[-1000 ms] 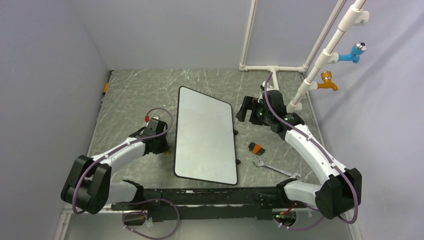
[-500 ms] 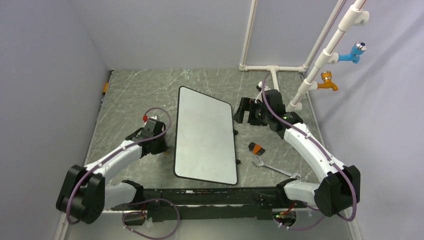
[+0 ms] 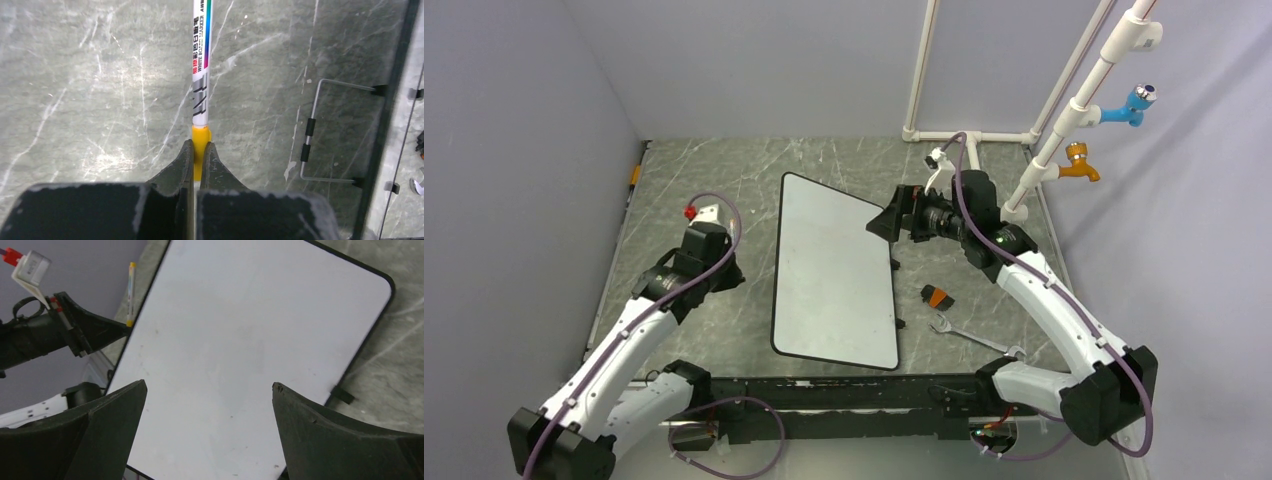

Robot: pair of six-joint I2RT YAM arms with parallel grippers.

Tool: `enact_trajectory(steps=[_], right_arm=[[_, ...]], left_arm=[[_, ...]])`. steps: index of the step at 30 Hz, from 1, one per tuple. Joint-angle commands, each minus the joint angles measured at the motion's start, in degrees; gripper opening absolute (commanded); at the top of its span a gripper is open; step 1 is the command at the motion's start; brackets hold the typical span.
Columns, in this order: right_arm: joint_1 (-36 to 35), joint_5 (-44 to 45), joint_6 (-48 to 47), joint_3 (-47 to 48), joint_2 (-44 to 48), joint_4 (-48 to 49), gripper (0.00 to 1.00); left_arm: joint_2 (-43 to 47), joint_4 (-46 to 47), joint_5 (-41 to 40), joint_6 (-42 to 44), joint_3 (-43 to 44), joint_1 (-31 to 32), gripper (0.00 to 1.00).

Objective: Write a sentence on the whiteboard
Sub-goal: Pick up the whiteboard marker from the center of the board, then open the pen cap of the whiteboard marker.

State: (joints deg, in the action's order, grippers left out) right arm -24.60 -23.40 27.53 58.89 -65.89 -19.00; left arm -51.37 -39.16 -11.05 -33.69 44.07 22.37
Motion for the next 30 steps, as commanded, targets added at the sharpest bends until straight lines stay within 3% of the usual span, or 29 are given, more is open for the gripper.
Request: enact_trajectory(steps=[1, 9, 15, 18, 22, 30], right_arm=[[-1.4, -4.7, 2.5, 2.7, 2.3, 7.4, 1.00], [-2.9, -11.8, 3.4, 6.7, 0.7, 10.8, 1.00], [-4.1, -11.6, 3.4, 4.9, 4.8, 15.4, 0.99], [-4.1, -10.1, 2.9, 5.6, 4.9, 14.0, 0.98], [-4.3, -15.9, 2.4, 7.7, 1.8, 13.1, 0.97], [-6.6, 4.7, 7.1, 9.5, 4.2, 6.6, 1.00]], left_arm=[[3.0, -5.6, -1.1, 5.3, 6.2, 0.2, 0.00], [5.7, -8.1, 5.9, 17.9, 15.5, 0.2, 0.00], [5.0, -7.4, 13.8, 24.8, 20.2, 0.3, 0.00], [4.3, -6.9, 18.0, 27.6, 22.2, 0.3, 0.00], [2.8, -6.6, 25.1, 31.3, 24.9, 1.0, 0.00], [-1.5, -3.2, 27.3, 32.1, 25.5, 3.5, 0.00]])
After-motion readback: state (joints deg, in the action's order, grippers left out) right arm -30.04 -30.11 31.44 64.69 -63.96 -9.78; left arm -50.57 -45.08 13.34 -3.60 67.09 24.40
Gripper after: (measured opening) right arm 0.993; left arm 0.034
